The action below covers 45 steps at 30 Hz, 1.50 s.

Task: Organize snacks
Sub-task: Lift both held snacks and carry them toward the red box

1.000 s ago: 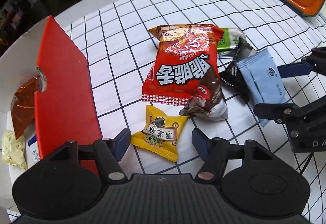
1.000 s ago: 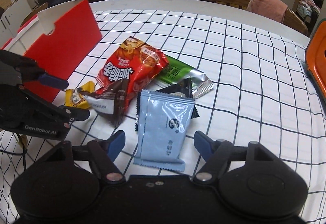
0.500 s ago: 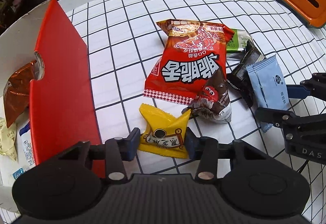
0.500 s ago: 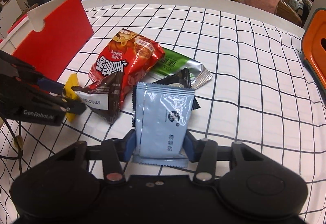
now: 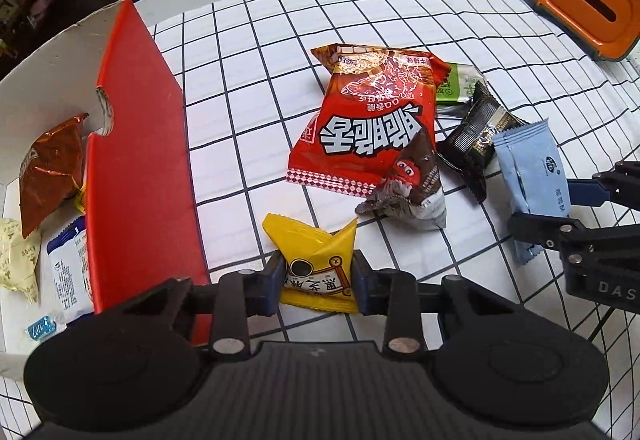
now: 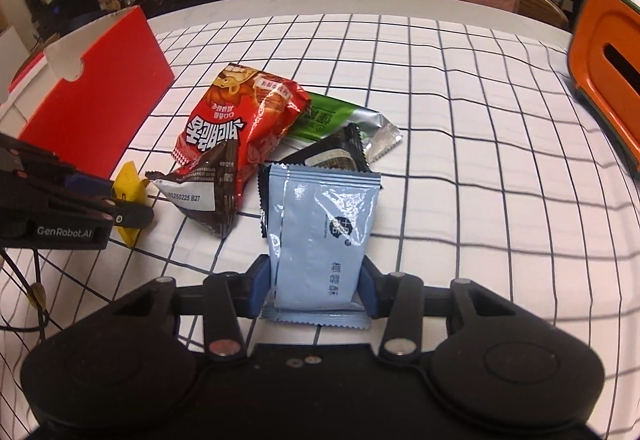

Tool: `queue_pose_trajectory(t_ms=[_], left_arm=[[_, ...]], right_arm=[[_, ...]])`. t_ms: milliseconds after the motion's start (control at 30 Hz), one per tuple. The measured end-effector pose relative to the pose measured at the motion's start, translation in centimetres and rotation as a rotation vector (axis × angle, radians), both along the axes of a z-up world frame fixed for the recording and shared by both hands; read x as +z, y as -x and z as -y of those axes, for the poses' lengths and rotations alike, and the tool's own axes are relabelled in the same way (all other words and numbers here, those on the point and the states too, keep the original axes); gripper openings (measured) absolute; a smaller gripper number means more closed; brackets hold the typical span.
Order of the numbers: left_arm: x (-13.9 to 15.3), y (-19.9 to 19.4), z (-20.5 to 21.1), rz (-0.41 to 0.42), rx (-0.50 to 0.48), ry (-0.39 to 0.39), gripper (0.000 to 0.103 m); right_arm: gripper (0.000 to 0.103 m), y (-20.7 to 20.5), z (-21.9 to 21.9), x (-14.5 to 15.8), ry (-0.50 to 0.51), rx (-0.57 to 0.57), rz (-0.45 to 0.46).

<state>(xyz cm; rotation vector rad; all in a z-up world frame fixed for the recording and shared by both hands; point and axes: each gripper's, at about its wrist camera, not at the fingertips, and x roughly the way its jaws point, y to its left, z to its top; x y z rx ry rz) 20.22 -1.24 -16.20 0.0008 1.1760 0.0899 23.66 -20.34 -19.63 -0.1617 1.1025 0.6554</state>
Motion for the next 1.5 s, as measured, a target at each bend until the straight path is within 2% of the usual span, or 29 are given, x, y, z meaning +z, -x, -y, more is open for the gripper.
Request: queue_pose_trajectory(t_ms=[333,733,1033,1167,1300,1500], left_arm=[[1.6,2.6,-0.2,0.015,0.012,0.046,0.033],[6.3,5.9,-1.6,0.085,0.018,0.080,0.033],[9.9,7.6,-4.7,0.146,0.038,0.077,0.033],[11.4,8.1,-6.5,0.172,0.039,0.120,0.033],[12.8,8.4,-7.8,0.209,0.033,0.109,0.026],[14.2,8.8,-11.6,0.251,0.071,0.090,0.025]], right_arm=[[0.044,2.7,1.4,2.8,-0.065,-0.021,-0.022],[0.044,5.3,0.4,7.6,-0.099,0.023,0.000],[0.044,5.7,-2.7,11.1,-0.112,0.076,0.047],[0.044,5.9,-4.9,12.4,-0.115,0.105,0.079],[0.044,5.8,-7.0,13.7,-0.130,0.120,0.113],[0.044,5.4,-10.2,15.1,-0.135,0.141,0.146]])
